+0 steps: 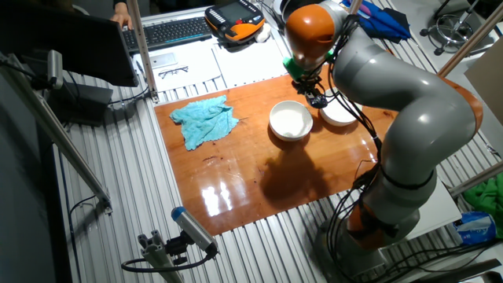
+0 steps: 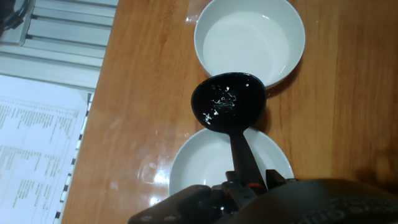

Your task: Scoop water with a large spoon from one bowl to another

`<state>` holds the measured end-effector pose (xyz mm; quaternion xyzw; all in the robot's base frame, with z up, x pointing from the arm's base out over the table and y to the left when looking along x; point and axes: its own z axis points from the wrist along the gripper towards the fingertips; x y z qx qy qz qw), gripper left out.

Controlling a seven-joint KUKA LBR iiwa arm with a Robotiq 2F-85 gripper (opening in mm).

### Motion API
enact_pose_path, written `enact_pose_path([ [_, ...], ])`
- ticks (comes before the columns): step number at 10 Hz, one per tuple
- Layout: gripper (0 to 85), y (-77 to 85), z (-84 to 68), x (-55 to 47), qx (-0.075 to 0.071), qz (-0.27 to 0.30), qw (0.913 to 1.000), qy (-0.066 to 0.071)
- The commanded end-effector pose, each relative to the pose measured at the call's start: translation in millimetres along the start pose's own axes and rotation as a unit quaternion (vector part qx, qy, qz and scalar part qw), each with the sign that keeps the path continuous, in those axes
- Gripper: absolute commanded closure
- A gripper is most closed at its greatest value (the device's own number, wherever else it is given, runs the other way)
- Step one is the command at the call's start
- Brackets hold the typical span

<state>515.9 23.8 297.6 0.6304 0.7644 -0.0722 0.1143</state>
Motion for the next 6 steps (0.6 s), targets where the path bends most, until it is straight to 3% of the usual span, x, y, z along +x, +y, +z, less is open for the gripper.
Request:
enact_pose_path([
  [1,85.0,0.6,-0.9,4.0,0.0,0.001,1.0,0.0],
  [6,85.0,1.1,-2.4,33.8,0.002,0.021,0.9998,0.001],
])
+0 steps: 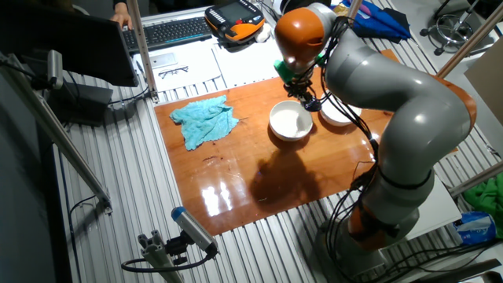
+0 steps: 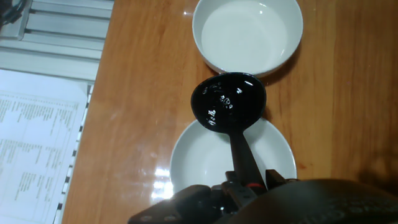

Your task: Scoop water with a large spoon from one bowl to another

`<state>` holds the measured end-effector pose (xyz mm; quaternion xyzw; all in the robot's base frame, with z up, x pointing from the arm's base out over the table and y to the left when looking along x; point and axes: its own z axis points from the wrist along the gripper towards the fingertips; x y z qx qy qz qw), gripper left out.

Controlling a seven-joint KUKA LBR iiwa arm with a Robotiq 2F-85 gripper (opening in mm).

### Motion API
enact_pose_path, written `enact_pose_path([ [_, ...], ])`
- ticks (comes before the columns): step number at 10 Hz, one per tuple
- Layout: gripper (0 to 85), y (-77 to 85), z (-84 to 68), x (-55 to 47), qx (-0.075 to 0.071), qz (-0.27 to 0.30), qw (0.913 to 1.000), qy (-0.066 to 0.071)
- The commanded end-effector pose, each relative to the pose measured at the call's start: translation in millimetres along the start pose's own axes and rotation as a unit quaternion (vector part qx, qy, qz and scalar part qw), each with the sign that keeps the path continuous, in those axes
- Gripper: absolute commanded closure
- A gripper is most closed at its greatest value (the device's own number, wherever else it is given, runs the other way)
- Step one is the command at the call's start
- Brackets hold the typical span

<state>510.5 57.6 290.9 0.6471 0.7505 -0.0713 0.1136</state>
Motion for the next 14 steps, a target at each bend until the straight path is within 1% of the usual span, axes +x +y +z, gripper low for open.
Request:
enact_pose_path([
  [1,85.0,-0.3,-0.9,5.3,0.001,0.004,1.0,0.001],
  [2,85.0,-1.1,-1.4,12.2,0.002,0.007,1.0,0.002],
  [3,85.0,-2.4,0.3,21.4,0.001,0.012,0.9999,0.001],
  [4,85.0,-2.8,2.7,27.7,-0.001,0.015,0.9999,0.004],
  [5,85.0,-2.5,5.3,33.2,-0.001,0.017,0.9998,0.008],
  [7,85.0,-1.4,14.6,43.3,0.0,0.016,0.9998,0.009],
  [8,85.0,-0.7,20.1,45.7,0.008,0.006,0.9999,0.006],
  [9,85.0,-0.7,26.7,48.6,0.021,-0.006,0.9998,0.001],
  [10,85.0,-1.0,33.5,50.6,0.032,-0.015,0.9994,-0.001],
  [12,85.0,-3.2,46.5,56.5,0.044,-0.029,0.9985,-0.014],
  [14,85.0,-5.5,49.3,60.5,0.056,-0.041,0.9974,-0.023],
])
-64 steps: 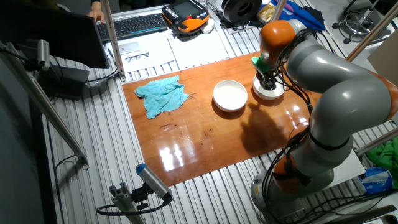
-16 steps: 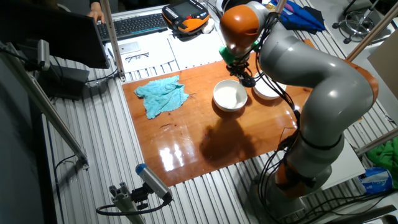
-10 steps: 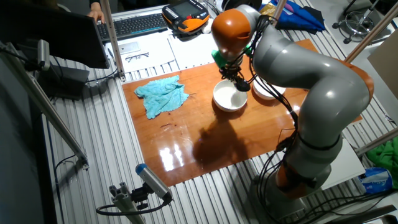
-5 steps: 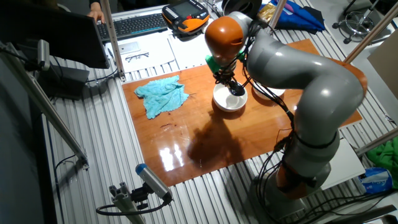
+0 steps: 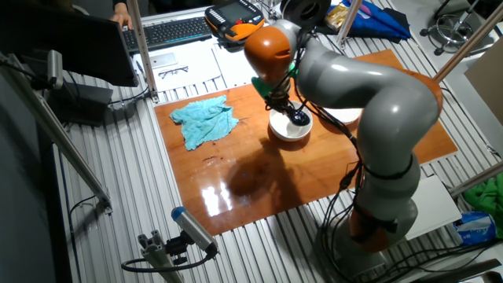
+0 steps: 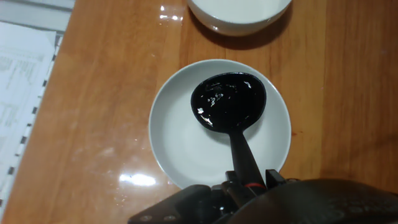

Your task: Scoop water with a large spoon from one bowl to another

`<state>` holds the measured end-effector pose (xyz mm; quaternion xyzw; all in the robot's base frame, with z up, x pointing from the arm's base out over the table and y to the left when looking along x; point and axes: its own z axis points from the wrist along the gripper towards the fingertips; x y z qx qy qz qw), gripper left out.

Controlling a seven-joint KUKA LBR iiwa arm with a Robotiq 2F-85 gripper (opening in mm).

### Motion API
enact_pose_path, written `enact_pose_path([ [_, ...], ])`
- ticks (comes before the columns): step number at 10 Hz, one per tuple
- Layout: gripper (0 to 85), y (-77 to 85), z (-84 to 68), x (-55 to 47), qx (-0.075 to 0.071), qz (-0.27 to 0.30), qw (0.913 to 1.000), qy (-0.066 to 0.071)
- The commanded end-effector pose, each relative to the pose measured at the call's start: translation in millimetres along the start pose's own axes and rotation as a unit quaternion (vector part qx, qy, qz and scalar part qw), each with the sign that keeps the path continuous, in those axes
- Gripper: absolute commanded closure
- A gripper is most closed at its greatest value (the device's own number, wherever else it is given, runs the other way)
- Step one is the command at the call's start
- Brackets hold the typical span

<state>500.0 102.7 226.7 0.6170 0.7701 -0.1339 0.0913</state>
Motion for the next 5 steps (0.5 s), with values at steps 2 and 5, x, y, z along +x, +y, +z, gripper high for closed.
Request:
enact_pose_path([
  [2,85.0,-0.7,1.6,3.0,0.014,-0.019,0.9996,-0.013],
  [5,85.0,0.2,1.5,6.6,0.04,-0.059,0.9971,-0.025],
])
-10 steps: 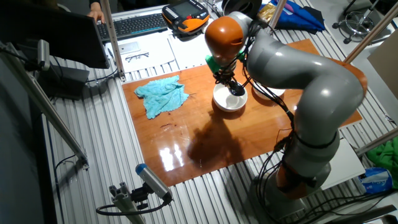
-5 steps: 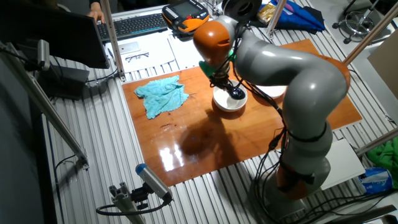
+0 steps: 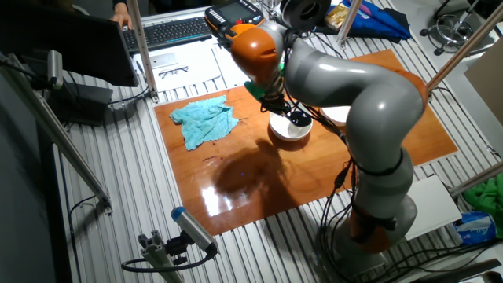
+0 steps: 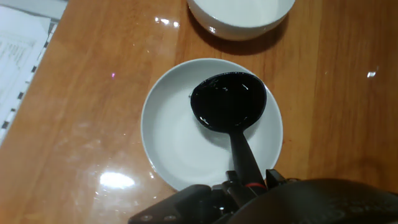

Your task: Scoop water with a large spoon from one bowl to another

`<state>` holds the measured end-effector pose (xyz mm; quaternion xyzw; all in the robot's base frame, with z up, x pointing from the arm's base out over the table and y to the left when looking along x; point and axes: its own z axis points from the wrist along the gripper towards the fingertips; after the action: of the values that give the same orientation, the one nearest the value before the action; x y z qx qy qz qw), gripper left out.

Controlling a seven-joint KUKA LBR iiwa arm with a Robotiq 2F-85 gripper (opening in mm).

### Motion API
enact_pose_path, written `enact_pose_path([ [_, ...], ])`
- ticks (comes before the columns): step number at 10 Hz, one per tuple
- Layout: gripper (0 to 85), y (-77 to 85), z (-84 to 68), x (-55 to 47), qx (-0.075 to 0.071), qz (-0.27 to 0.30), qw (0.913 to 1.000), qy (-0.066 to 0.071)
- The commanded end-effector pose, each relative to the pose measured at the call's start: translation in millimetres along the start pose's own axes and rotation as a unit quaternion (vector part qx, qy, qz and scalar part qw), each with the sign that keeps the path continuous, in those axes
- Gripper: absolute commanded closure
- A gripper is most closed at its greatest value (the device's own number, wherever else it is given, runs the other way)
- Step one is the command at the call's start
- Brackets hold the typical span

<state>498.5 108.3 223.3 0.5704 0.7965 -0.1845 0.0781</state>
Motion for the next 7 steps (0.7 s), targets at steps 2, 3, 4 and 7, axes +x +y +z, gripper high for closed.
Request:
enact_pose_path([
  [2,85.0,0.7,1.5,1.7,0.01,-0.021,0.9996,-0.019],
  [3,85.0,1.3,1.9,2.4,0.011,-0.024,0.9994,-0.023],
  [4,85.0,1.6,2.0,2.9,0.013,-0.029,0.9992,-0.024],
  [7,85.0,2.5,3.4,4.6,0.02,-0.04,0.9986,-0.029],
])
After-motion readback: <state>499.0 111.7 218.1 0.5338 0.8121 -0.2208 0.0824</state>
